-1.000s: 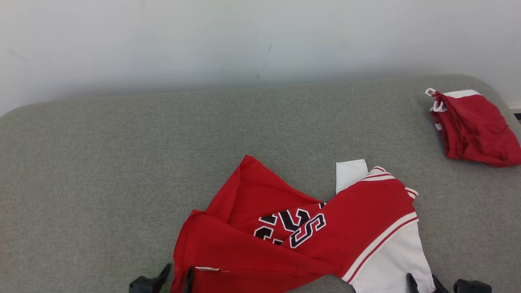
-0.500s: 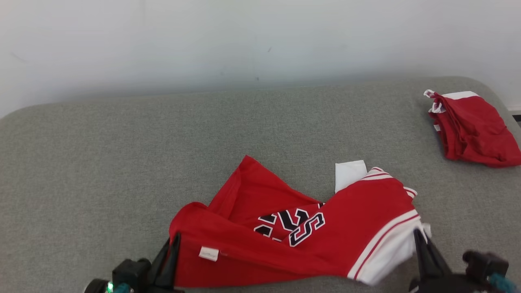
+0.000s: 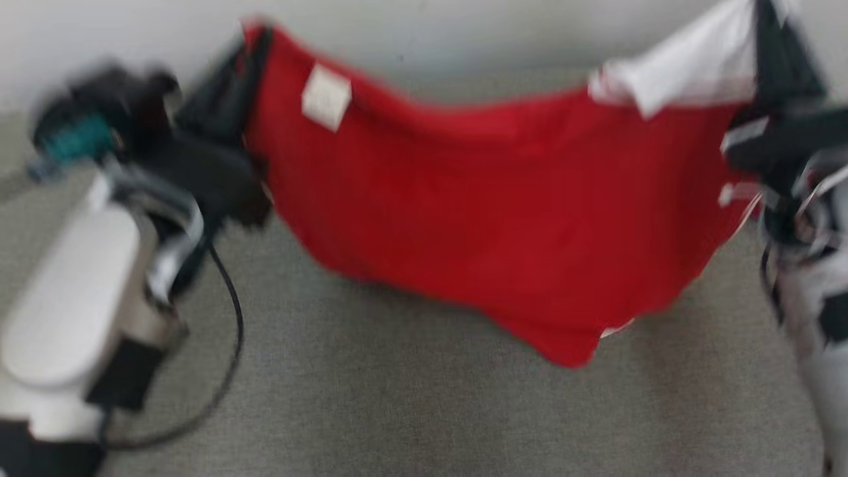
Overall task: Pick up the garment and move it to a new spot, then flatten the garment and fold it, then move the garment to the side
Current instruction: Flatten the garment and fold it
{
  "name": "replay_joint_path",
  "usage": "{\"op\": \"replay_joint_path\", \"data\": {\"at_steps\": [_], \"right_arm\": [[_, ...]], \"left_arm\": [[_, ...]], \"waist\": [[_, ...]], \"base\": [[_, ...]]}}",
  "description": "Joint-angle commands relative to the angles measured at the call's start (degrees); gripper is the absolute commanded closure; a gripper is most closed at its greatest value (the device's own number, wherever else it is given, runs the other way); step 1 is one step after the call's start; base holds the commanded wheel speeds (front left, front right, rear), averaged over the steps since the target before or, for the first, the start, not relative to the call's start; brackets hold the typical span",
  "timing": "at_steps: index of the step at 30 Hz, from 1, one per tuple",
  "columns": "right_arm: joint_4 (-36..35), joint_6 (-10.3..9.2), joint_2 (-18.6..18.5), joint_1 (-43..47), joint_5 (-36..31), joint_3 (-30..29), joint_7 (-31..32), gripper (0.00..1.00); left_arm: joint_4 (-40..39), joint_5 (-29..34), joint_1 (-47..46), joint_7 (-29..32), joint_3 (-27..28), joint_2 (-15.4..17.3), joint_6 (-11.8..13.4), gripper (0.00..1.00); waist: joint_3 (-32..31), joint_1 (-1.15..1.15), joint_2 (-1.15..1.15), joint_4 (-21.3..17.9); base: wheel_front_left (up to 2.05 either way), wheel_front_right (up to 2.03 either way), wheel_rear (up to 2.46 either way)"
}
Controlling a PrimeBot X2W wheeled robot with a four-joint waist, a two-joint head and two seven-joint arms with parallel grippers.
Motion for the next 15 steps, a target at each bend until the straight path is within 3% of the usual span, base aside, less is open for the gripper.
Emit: {"op": "replay_joint_path", "data": {"at_steps": [1,10,15], "right_arm": [[0.36,-0.13,-0.27,-2.64,0.20,0.06,0.48,1.00],[12.64,-0.13,-1.20,-37.80,-2.39,0.49,2.96,1.00],[21.08,-0.13,0.20,-51.43,-5.10,1.25,2.24,1.00]], "left_arm": [[0.14,-0.60,-2.85,0.49,0.09,0.37,0.12,1.00],[12.14,-4.41,-36.33,1.80,-0.03,0.18,0.12,1.00],[21.69,-5.80,-49.69,0.32,1.00,-0.43,0.11,1.00]], "waist": [[7.16,-0.01,-0.01,-0.86],[17.08,-0.01,-0.01,-1.52],[19.63,-0.01,-0.01,-2.67]], "base": [[0.00,0.00,0.00],[0.00,0.00,0.00],[0.00,0.00,0.00]]}}
